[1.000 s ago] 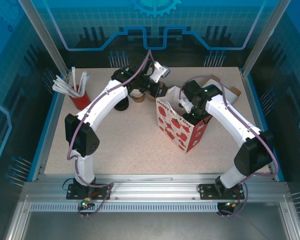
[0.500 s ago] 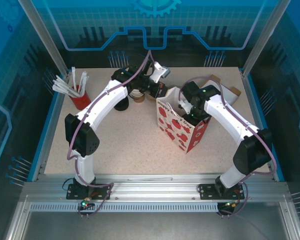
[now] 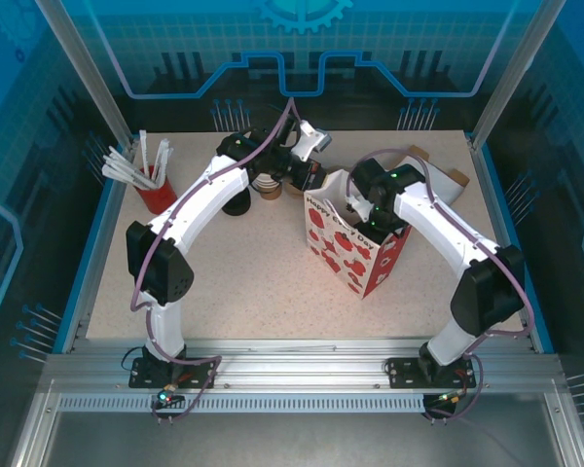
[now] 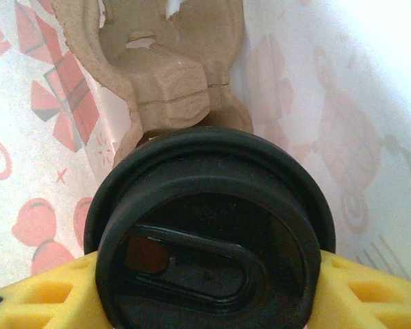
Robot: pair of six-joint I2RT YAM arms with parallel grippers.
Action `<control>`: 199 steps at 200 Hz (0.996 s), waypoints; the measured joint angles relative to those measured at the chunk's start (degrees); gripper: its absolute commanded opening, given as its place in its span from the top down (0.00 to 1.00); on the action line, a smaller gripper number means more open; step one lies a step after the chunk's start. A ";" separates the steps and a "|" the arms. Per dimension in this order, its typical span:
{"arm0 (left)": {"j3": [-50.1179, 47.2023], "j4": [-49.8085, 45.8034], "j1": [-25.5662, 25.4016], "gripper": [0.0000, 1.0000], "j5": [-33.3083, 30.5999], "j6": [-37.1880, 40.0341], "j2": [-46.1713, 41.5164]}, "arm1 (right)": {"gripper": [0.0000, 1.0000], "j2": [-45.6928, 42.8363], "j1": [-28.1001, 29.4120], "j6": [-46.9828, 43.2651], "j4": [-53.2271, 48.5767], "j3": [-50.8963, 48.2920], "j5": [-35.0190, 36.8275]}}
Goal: Pack the takeout coffee
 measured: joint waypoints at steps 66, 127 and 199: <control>0.37 -0.33 0.00 1.00 0.00 0.00 0.22 | 0.72 0.07 -0.02 -0.17 0.44 -0.17 0.02; 0.37 -0.48 0.00 1.00 0.00 0.00 0.22 | 0.72 0.07 -0.09 -0.17 0.83 -0.42 0.24; 0.37 -0.48 0.00 1.00 0.00 0.00 0.22 | 0.72 0.00 -0.11 -0.17 0.83 -0.42 0.26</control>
